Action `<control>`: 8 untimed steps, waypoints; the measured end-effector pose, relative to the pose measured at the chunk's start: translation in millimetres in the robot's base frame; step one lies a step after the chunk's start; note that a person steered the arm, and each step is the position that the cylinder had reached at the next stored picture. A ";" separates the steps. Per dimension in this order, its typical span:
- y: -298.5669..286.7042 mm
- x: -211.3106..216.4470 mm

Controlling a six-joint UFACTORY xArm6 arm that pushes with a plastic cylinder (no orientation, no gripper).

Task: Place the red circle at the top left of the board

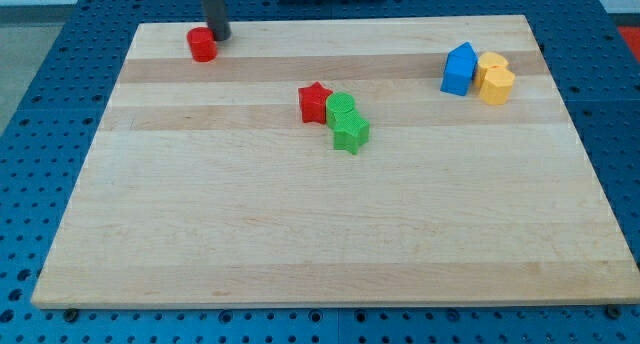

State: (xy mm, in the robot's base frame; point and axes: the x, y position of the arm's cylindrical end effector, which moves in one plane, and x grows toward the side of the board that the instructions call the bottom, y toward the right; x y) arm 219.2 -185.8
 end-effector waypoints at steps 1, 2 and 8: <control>7.4 1.4; 49.5 24.0; -24.8 50.0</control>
State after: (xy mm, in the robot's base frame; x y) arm 269.2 -210.6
